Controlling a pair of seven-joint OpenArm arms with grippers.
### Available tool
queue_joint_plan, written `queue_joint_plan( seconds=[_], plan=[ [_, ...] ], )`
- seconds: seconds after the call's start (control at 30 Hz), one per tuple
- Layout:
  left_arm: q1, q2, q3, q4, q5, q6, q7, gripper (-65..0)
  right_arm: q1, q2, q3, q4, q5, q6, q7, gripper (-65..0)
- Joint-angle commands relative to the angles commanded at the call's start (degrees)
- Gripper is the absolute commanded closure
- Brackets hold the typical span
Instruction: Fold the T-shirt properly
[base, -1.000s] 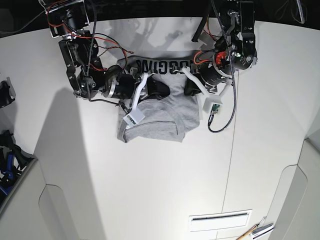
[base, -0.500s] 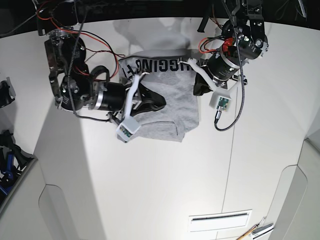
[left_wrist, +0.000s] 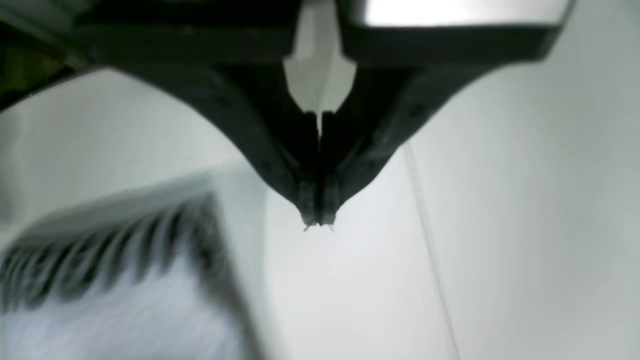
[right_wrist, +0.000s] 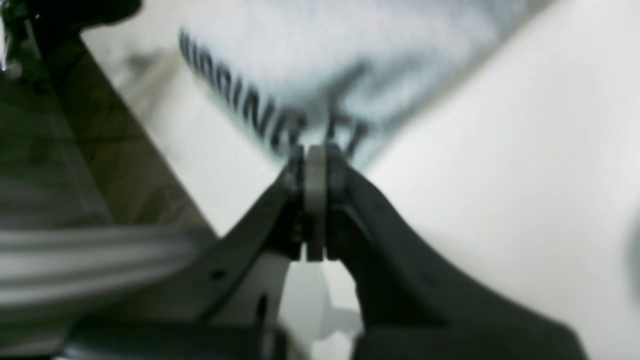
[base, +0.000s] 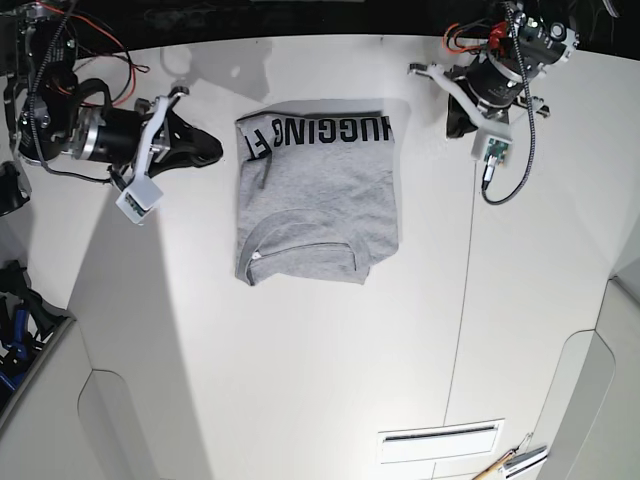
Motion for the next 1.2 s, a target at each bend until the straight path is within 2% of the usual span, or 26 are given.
queue_joint_plan(
  seconds=[0.17, 0.33, 0.43, 0.53, 0.67, 0.73, 0.87, 0.93, 1.07, 1.2],
  plan=[
    [5.95, -2.21, -4.59, 0.0, -1.77, 0.11, 0.17, 0.0, -6.75, 5.03, 0.44, 0.0, 2.89, 0.17, -0.81, 0.0],
    [12.17, -2.32, -5.77, 0.0, -2.99, -0.2, 0.87, 0.0, -13.55, 9.75, 0.31, -0.02, 3.41, 0.2, -0.79, 0.0],
    [15.93, -2.32, -5.77, -0.02, -2.99, -2.12, 0.92, 0.0, -17.2, 12.39, -0.42, -0.02, 3.41, 0.2, -0.76, 0.0],
    [19.69, -2.69, -5.77, -0.68, -2.75, -2.64, 0.9, 0.0, -20.65, 14.58, -2.03, -0.04, 3.37, 0.2, -0.76, 0.0],
    [24.52, -4.94, -5.77, -3.23, -2.78, -5.29, 0.79, 0.0, -25.4, 17.62, -6.08, -0.09, 2.64, 0.2, -0.79, 0.0],
    [26.47, -6.45, -5.75, -5.81, -2.82, -5.55, -0.09, 0.0, -27.32, 19.21, -8.79, -0.15, 1.68, 0.2, -0.74, 0.0],
    [28.52, -9.4, -4.33, -13.55, -1.68, -5.55, -3.54, 0.0, -28.2, 21.62, -15.1, -1.16, -3.04, 0.15, 0.48, 0.0],
    [28.44, -11.23, -1.81, -18.29, 0.5, -5.53, -6.08, 0.0, -28.04, 22.38, -17.88, -2.64, -6.29, 0.13, 4.0, 0.0],
    [28.13, -14.51, 5.6, -27.08, 6.67, -5.31, -14.01, 0.0, -28.04, 22.56, -23.15, -7.3, -10.49, 0.09, 11.47, 0.0],
    [27.02, -15.87, 12.76, -36.46, 13.16, -4.31, -22.47, 0.0, -27.34, 22.53, -29.2, -13.51, -16.98, -0.04, 20.26, 0.0]
  ],
)
